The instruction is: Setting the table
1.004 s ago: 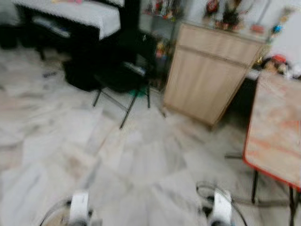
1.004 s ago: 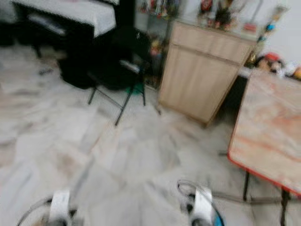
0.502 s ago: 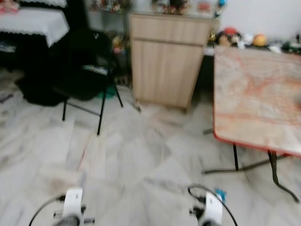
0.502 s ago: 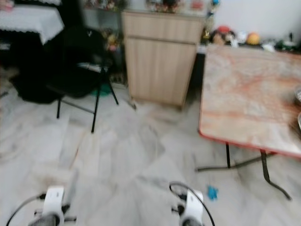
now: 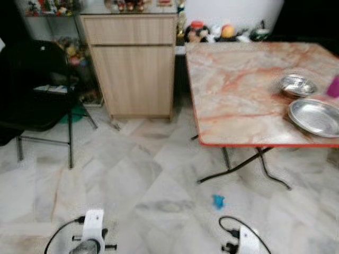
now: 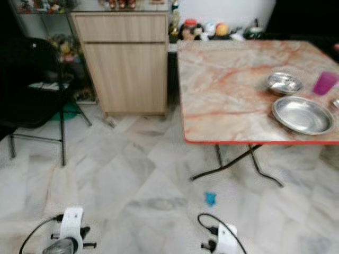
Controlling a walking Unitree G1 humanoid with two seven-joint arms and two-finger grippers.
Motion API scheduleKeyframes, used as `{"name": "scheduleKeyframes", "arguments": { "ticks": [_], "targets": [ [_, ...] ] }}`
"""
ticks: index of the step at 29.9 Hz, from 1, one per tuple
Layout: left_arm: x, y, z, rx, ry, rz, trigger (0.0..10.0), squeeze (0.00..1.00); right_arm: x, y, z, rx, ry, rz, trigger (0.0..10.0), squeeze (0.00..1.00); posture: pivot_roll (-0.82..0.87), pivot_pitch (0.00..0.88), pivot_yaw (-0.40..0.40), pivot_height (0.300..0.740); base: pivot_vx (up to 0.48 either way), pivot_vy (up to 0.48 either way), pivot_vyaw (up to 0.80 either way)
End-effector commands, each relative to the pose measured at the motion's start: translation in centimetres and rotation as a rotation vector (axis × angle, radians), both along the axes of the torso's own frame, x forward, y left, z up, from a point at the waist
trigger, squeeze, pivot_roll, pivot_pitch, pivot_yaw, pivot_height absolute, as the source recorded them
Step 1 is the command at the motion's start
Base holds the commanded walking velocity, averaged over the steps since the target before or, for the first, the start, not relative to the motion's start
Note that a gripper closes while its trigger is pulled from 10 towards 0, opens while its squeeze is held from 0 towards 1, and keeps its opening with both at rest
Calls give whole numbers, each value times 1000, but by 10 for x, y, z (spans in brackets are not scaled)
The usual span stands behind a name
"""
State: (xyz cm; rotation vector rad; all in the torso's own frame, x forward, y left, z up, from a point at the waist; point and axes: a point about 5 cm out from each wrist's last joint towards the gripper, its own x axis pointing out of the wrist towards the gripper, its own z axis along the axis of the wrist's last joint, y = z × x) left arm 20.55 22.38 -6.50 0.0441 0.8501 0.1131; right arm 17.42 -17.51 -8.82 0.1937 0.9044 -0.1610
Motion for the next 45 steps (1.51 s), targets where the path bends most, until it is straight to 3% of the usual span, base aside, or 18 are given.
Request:
{"name": "scheduleKeyframes", "arguments": {
  "ticks": [1,9,18,40,45],
  "targets": [
    [-5,-3,-3,-10,12,8,10000,0,-6,-3,-2,0,19,1,10000,0,146,15,-41,740,0,0,0],
    [-13,-4,-8,0,39,17,10000,0,-6,-6,-2,-3,18,13,10000,0,138,32,-50,740,0,-78,0],
    [-16,-5,-10,-5,50,15,10000,0,-5,-6,-2,-25,22,67,10000,0,134,43,-55,740,0,-480,267],
    [-22,-7,-14,-10,70,14,10000,0,-8,-9,-3,-12,19,37,10000,0,122,29,-68,740,0,-479,36],
    [-23,-8,-14,-16,71,22,10000,0,-5,-9,-1,-9,-7,33,10000,0,118,25,-72,740,0,-74,0]
  ]
}}
